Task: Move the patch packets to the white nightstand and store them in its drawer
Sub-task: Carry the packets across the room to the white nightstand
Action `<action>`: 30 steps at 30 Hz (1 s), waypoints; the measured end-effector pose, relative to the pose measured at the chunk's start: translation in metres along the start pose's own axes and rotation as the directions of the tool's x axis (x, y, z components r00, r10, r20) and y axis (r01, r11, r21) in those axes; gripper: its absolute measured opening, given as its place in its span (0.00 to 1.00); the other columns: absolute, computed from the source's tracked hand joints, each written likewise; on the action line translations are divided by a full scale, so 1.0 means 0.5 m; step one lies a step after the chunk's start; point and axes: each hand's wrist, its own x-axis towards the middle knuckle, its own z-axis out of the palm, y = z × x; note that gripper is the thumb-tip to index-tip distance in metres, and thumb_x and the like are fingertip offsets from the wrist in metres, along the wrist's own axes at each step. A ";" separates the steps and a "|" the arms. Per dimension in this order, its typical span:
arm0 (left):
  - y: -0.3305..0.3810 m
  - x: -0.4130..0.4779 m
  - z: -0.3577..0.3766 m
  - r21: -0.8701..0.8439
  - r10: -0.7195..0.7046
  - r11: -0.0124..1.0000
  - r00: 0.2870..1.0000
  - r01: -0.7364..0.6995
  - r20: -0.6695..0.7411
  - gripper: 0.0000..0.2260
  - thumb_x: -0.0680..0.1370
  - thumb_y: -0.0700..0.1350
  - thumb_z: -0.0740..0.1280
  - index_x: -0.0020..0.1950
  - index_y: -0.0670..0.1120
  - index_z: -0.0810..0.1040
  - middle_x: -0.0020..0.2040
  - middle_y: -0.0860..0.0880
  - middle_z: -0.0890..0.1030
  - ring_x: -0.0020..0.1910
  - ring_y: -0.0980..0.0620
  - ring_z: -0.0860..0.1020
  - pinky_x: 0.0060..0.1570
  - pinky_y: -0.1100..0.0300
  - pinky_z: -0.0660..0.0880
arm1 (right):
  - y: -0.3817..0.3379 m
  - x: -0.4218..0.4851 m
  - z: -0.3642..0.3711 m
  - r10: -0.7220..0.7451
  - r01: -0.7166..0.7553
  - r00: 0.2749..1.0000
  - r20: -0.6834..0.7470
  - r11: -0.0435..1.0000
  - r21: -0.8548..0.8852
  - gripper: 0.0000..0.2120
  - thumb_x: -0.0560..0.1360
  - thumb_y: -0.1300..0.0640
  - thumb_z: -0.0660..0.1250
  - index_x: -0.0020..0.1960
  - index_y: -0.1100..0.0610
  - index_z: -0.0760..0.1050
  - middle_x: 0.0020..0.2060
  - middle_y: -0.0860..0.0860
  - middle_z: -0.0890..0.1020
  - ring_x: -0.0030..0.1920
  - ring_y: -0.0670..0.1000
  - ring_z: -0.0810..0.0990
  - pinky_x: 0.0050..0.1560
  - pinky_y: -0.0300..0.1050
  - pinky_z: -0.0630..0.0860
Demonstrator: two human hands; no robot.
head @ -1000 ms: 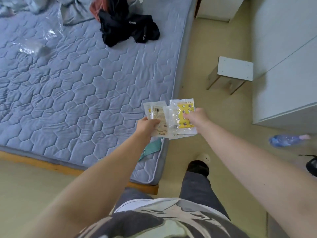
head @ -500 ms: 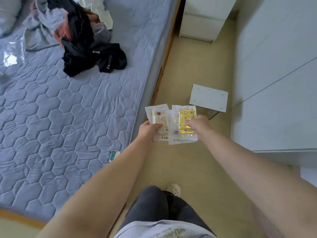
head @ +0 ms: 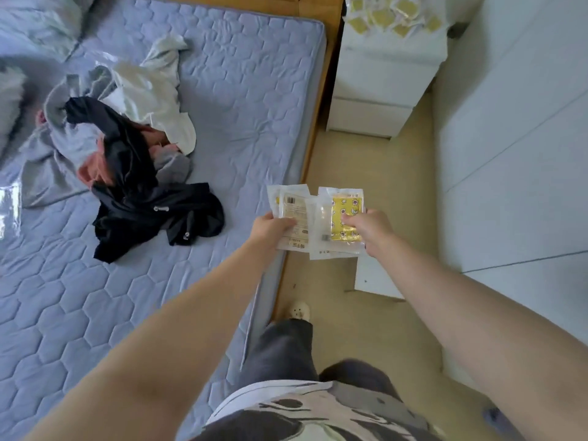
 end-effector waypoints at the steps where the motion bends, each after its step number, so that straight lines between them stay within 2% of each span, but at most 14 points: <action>1: 0.044 0.028 0.017 0.018 -0.001 1.000 1.000 0.002 -0.008 0.08 0.76 0.34 0.67 0.53 0.42 0.78 0.44 0.46 0.83 0.42 0.47 0.83 0.45 0.51 0.81 | -0.037 0.031 -0.007 0.023 -0.022 1.000 -0.015 0.999 0.037 0.12 0.70 0.59 0.74 0.51 0.60 0.77 0.52 0.55 0.82 0.52 0.56 0.80 0.54 0.49 0.76; 3: 0.099 0.061 0.042 0.035 0.004 0.999 1.000 -0.004 -0.010 0.08 0.76 0.34 0.67 0.52 0.43 0.78 0.44 0.46 0.83 0.42 0.47 0.82 0.45 0.51 0.81 | -0.077 0.074 -0.019 0.059 -0.056 0.998 -0.027 0.995 0.086 0.13 0.67 0.59 0.76 0.48 0.59 0.77 0.50 0.56 0.83 0.51 0.58 0.82 0.57 0.57 0.77; 5: 0.168 0.115 0.086 0.057 0.011 0.998 1.000 -0.011 0.005 0.08 0.76 0.34 0.67 0.52 0.43 0.77 0.46 0.45 0.82 0.43 0.47 0.82 0.45 0.51 0.80 | -0.135 0.140 -0.044 0.082 -0.078 0.996 -0.024 0.987 0.137 0.18 0.63 0.58 0.78 0.50 0.60 0.78 0.50 0.57 0.83 0.51 0.59 0.82 0.57 0.61 0.77; 9: 0.290 0.225 0.195 0.071 0.025 0.997 0.998 -0.029 0.050 0.07 0.76 0.35 0.67 0.52 0.43 0.77 0.46 0.45 0.82 0.42 0.48 0.82 0.44 0.51 0.80 | -0.269 0.254 -0.098 0.070 -0.062 0.997 -0.040 0.980 0.189 0.20 0.65 0.57 0.78 0.54 0.61 0.78 0.53 0.56 0.82 0.54 0.59 0.80 0.58 0.60 0.76; 11: 0.348 0.283 0.258 0.079 0.019 0.997 0.997 -0.025 0.074 0.06 0.76 0.36 0.68 0.49 0.46 0.77 0.46 0.47 0.82 0.43 0.48 0.82 0.47 0.50 0.80 | -0.333 0.321 -0.128 0.048 -0.036 0.998 -0.052 0.978 0.205 0.16 0.66 0.58 0.78 0.51 0.60 0.78 0.53 0.56 0.82 0.54 0.59 0.80 0.58 0.60 0.76; 13: 0.411 0.353 0.327 0.088 0.021 0.996 0.996 -0.029 0.090 0.07 0.76 0.36 0.68 0.47 0.48 0.76 0.45 0.49 0.82 0.44 0.49 0.82 0.45 0.52 0.81 | -0.395 0.409 -0.160 0.031 -0.021 0.999 -0.041 0.973 0.230 0.11 0.66 0.59 0.77 0.45 0.58 0.78 0.52 0.57 0.83 0.53 0.60 0.81 0.58 0.60 0.76; 17: 0.554 0.526 0.471 0.085 0.037 0.995 0.996 -0.044 0.082 0.08 0.75 0.35 0.69 0.54 0.42 0.77 0.47 0.45 0.83 0.43 0.47 0.82 0.46 0.50 0.80 | -0.540 0.611 -0.233 0.009 -0.003 1.000 -0.028 0.974 0.227 0.20 0.62 0.57 0.79 0.52 0.59 0.78 0.54 0.57 0.82 0.53 0.60 0.81 0.57 0.60 0.76; 20: 0.678 0.652 0.584 0.053 0.019 0.998 0.998 -0.022 0.067 0.13 0.74 0.35 0.69 0.59 0.41 0.78 0.50 0.43 0.83 0.48 0.44 0.82 0.52 0.45 0.79 | -0.675 0.750 -0.300 -0.008 0.015 0.999 -0.032 0.976 0.217 0.12 0.65 0.60 0.77 0.46 0.59 0.79 0.50 0.57 0.83 0.50 0.59 0.82 0.57 0.60 0.77; 26: 0.856 0.836 0.768 -0.010 -0.068 0.998 0.997 0.068 0.037 0.06 0.75 0.34 0.69 0.47 0.44 0.77 0.45 0.44 0.82 0.46 0.44 0.82 0.52 0.45 0.79 | -0.905 0.936 -0.411 -0.012 0.016 0.999 -0.039 0.994 0.105 0.07 0.68 0.60 0.75 0.43 0.57 0.78 0.49 0.57 0.83 0.51 0.59 0.82 0.57 0.58 0.77; 30: 0.935 0.948 0.822 -0.016 -0.107 0.994 0.994 0.106 -0.006 0.07 0.74 0.34 0.69 0.50 0.42 0.77 0.45 0.44 0.82 0.45 0.44 0.82 0.51 0.46 0.79 | -1.002 1.073 -0.443 0.053 -0.047 0.997 -0.062 0.995 0.084 0.07 0.70 0.60 0.74 0.44 0.58 0.77 0.51 0.58 0.82 0.52 0.59 0.81 0.59 0.57 0.76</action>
